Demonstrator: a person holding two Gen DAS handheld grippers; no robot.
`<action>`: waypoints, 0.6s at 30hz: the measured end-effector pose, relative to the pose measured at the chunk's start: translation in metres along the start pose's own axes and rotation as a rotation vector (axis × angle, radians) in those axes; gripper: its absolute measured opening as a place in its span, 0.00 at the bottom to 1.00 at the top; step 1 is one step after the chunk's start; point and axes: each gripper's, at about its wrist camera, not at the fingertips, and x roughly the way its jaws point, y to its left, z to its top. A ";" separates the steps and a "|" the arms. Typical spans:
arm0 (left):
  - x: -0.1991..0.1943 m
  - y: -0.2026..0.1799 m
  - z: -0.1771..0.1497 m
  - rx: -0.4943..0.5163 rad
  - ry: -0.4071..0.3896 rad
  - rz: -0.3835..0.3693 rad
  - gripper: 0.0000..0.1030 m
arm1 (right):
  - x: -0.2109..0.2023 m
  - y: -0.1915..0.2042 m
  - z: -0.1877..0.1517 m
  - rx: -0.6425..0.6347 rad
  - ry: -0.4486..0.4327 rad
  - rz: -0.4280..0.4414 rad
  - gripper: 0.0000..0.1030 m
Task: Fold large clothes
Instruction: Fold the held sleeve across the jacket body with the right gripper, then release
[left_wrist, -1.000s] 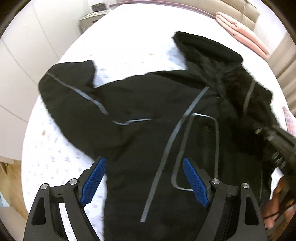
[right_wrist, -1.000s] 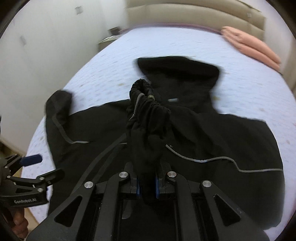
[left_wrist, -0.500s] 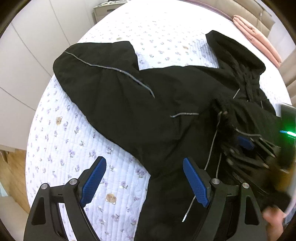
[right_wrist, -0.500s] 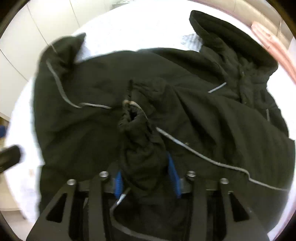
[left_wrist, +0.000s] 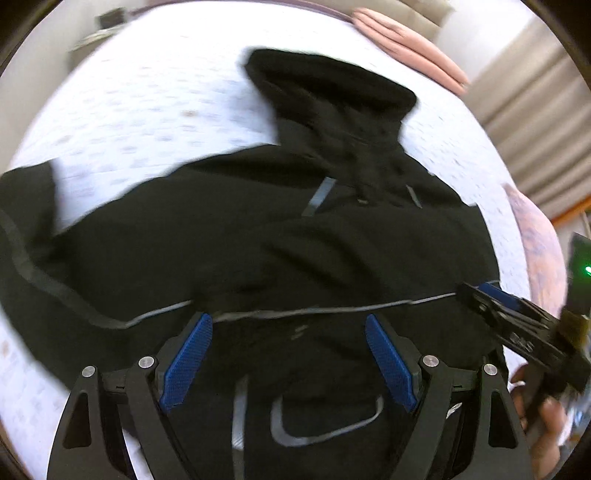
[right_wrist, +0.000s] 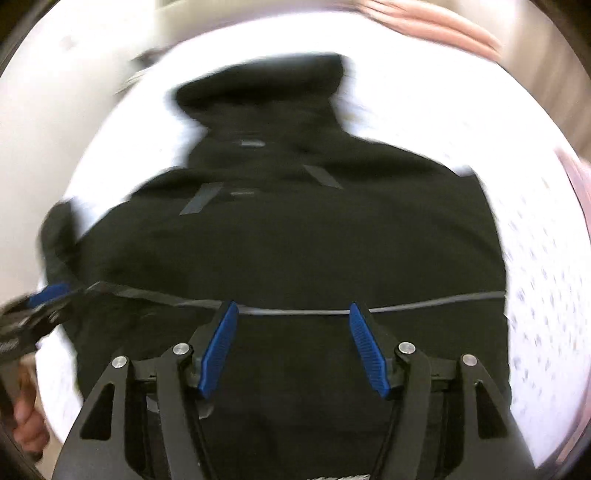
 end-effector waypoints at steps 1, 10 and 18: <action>0.010 -0.002 0.002 0.009 0.014 0.010 0.83 | 0.010 -0.009 0.000 0.020 0.015 -0.019 0.64; 0.055 -0.019 -0.002 0.138 0.114 0.199 0.83 | 0.052 -0.019 -0.006 -0.001 0.131 -0.043 0.69; 0.015 0.010 0.000 -0.009 0.061 0.096 0.83 | 0.010 -0.080 0.037 0.102 -0.052 -0.090 0.68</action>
